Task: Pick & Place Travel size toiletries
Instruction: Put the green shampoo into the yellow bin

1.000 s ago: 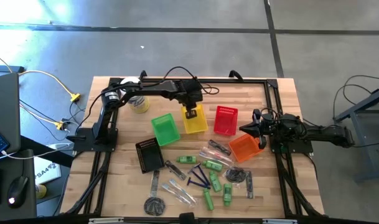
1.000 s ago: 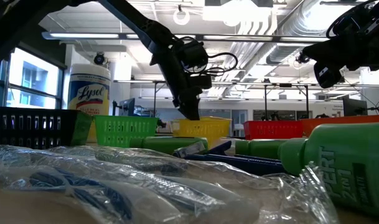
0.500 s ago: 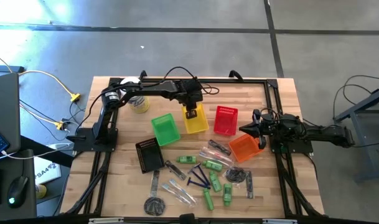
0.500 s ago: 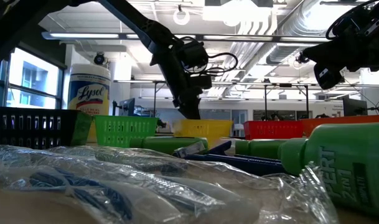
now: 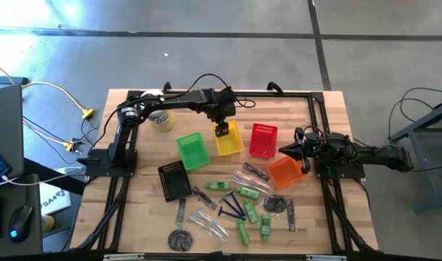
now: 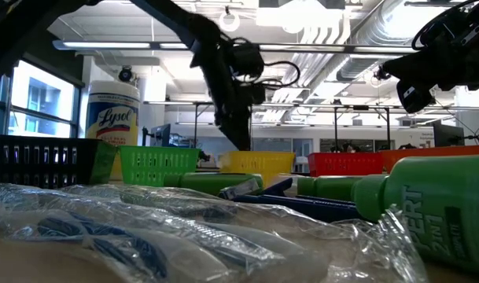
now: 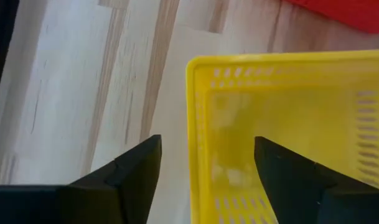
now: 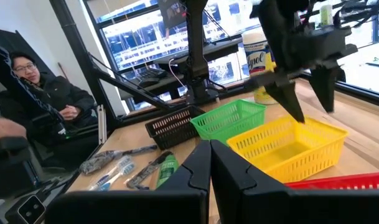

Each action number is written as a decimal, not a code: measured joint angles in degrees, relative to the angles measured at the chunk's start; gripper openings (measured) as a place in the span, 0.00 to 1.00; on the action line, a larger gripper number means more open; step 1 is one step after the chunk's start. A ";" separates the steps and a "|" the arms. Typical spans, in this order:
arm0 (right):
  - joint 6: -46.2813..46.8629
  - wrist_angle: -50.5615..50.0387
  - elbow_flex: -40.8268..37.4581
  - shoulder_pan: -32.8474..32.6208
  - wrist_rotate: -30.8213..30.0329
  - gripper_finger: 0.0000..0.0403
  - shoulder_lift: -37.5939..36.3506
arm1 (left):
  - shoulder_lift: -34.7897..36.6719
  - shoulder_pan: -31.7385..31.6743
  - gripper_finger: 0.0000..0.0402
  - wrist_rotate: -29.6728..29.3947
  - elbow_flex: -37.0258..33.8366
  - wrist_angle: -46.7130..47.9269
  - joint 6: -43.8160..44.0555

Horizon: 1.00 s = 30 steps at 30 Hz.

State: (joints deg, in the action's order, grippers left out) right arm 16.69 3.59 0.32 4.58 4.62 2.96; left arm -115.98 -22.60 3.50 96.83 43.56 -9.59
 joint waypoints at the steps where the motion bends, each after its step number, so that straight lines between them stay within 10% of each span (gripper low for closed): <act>1: 0.00 -0.03 0.00 0.01 0.01 0.00 0.00 | 0.02 0.26 0.62 0.02 1.90 2.69 0.32; 8: 0.00 -0.45 0.00 0.02 0.02 0.00 0.00 | 4.31 5.20 0.52 -2.35 12.01 11.15 -1.82; 19: 0.00 -0.55 0.00 0.00 0.04 0.00 0.00 | 20.65 9.92 0.04 -3.86 12.29 9.41 -0.67; 30: 0.00 -0.80 0.00 0.00 -0.29 0.00 0.00 | 34.20 21.27 0.00 -20.98 9.04 18.74 6.89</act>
State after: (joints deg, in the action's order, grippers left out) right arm 16.69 2.79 0.32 4.58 4.33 2.96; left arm -81.78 -1.33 -17.48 105.88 62.30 -2.70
